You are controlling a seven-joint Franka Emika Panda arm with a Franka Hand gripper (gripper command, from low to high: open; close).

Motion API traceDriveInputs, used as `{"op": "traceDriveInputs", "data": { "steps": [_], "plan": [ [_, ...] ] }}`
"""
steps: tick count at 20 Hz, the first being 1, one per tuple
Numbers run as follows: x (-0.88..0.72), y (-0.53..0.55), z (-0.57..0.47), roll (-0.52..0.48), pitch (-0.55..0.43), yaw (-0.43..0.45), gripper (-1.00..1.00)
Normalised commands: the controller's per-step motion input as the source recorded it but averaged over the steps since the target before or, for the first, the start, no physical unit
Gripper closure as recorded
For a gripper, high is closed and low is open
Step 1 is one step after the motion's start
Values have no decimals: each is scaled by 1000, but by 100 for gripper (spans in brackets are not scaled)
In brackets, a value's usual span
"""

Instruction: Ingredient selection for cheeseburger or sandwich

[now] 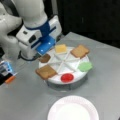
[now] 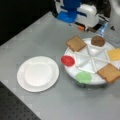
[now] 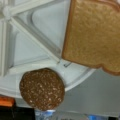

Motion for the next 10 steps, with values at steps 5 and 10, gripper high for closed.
{"op": "traceDriveInputs", "data": {
  "steps": [5, 10],
  "plan": [
    [-213, -127, -19, 362, -45, 4, -100],
    [-202, -174, -28, 457, -111, -20, -100]
  ]
}}
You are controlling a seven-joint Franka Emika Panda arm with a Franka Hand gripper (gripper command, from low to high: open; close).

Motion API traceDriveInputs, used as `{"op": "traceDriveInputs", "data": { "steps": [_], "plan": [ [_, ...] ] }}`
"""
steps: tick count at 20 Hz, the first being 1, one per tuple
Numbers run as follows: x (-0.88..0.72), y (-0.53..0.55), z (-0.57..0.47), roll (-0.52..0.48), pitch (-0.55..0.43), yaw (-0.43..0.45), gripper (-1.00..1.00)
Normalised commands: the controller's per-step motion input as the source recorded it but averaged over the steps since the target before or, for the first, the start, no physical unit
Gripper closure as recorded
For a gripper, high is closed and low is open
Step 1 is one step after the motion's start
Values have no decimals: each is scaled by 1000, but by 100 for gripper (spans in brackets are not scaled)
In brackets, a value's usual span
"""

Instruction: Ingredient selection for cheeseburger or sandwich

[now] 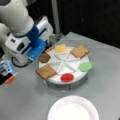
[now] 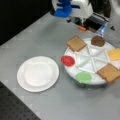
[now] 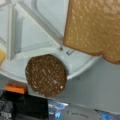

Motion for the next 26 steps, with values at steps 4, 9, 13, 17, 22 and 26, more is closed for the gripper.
{"op": "traceDriveInputs", "data": {
  "steps": [4, 9, 13, 17, 22, 26],
  "plan": [
    [-175, -222, -164, 429, -153, -38, -100],
    [-170, -178, -219, 386, -131, -34, -100],
    [-142, -86, -159, 430, -103, -57, -100],
    [-99, -55, -125, 542, -115, -40, -100],
    [-23, -154, -154, 451, -92, 12, -100],
    [96, -214, -164, 368, -76, 67, -100]
  ]
}}
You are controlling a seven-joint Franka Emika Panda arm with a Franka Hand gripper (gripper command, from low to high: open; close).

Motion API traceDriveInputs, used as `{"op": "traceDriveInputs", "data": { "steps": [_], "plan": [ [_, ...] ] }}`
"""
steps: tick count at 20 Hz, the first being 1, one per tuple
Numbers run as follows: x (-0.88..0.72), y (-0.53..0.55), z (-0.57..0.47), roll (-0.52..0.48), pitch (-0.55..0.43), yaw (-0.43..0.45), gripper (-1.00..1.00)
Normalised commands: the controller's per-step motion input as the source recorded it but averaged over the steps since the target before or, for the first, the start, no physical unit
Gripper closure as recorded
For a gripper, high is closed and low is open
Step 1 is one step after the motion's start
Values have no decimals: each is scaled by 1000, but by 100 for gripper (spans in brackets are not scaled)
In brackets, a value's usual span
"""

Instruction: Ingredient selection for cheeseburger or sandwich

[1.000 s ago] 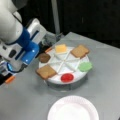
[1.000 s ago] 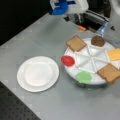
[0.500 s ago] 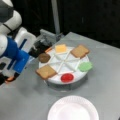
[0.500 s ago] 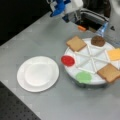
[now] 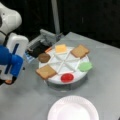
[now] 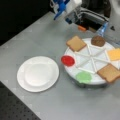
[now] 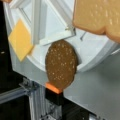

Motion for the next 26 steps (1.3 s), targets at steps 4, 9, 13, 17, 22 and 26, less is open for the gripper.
{"op": "traceDriveInputs", "data": {
  "steps": [4, 9, 13, 17, 22, 26],
  "plan": [
    [174, -205, -171, 340, -55, 84, -100],
    [199, -244, -275, 326, -66, 84, -100],
    [183, -315, -394, 412, -178, 112, -100],
    [142, -408, -382, 429, -165, 143, -100],
    [221, -449, -328, 454, -162, 144, -100],
    [300, -386, -257, 469, -118, 190, -100]
  ]
}}
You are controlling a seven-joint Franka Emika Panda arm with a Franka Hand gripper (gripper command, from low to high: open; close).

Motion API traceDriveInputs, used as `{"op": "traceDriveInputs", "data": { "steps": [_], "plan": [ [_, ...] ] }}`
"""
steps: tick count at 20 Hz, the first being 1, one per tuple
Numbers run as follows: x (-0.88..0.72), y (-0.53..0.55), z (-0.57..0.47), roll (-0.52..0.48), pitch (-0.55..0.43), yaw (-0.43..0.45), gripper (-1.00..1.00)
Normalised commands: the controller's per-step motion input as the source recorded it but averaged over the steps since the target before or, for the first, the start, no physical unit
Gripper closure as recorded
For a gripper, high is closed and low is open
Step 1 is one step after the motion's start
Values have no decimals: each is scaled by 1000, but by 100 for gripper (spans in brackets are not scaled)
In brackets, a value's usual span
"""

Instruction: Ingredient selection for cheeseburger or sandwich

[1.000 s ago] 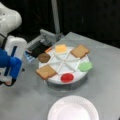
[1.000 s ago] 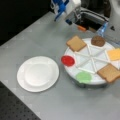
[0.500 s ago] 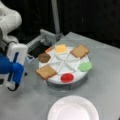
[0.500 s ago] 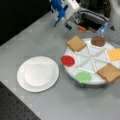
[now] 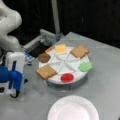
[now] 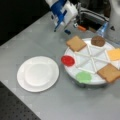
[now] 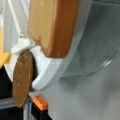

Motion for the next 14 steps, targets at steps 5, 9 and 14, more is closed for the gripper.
{"op": "traceDriveInputs", "data": {
  "steps": [5, 9, 14],
  "plan": [
    [366, -368, -238, 457, -117, 213, -100],
    [385, -368, -233, 372, -120, 211, -100],
    [346, -283, -192, 313, -116, 186, -100]
  ]
}}
